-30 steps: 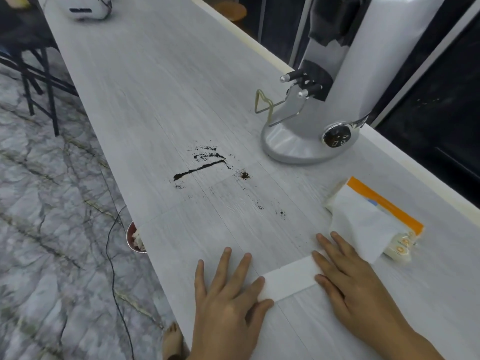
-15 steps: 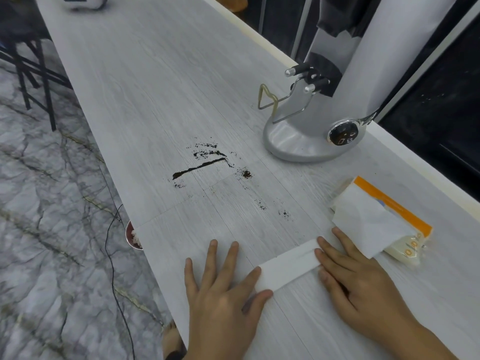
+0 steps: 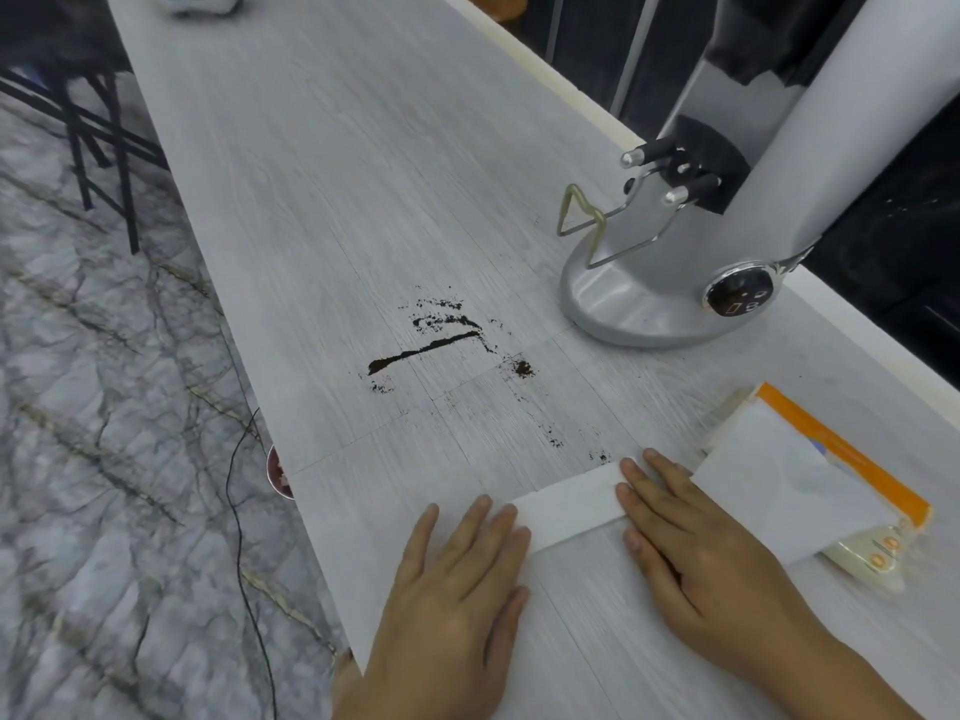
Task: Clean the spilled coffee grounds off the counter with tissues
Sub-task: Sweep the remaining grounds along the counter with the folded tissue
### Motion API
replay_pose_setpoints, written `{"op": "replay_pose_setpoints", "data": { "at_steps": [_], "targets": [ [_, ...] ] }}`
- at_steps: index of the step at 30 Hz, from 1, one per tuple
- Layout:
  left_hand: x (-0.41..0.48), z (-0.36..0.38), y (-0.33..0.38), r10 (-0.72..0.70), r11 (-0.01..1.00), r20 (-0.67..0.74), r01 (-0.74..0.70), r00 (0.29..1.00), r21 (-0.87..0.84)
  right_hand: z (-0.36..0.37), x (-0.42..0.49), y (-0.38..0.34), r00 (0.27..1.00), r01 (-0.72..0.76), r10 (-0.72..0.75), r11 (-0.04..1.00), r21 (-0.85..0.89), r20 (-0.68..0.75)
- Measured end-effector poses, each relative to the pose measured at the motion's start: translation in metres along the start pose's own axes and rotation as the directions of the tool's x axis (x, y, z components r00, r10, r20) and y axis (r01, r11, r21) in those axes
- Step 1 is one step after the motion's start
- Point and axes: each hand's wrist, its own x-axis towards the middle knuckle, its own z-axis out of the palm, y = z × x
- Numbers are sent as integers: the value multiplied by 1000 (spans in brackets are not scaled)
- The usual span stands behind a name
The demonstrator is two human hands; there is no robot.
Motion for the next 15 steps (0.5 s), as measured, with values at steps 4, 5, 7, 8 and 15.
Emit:
{"op": "replay_pose_setpoints", "data": {
  "at_steps": [4, 5, 7, 8, 15],
  "targets": [
    [-11, -2, 1, 57, 998, 90, -59, 994, 23, -5, -7, -2, 1000, -2, 2, 1000, 15, -20],
    [-12, -4, 0, 63, 997, 103, -67, 993, 30, -5, -8, -2, 1000, 11, -10, 1000, 26, -18],
    [-13, -8, -4, 78, 996, 111, -82, 991, 34, -4, -11, -2, 998, 67, -67, 997, 39, 11],
    [-12, -9, -6, 82, 996, 105, -85, 991, 27, -3, -13, -1, 995, 97, -99, 994, 42, 32],
    [-10, -9, -6, 62, 998, 50, -62, 997, 1, -4, -17, 14, 970, 229, -227, 973, -12, 82]
  ]
}}
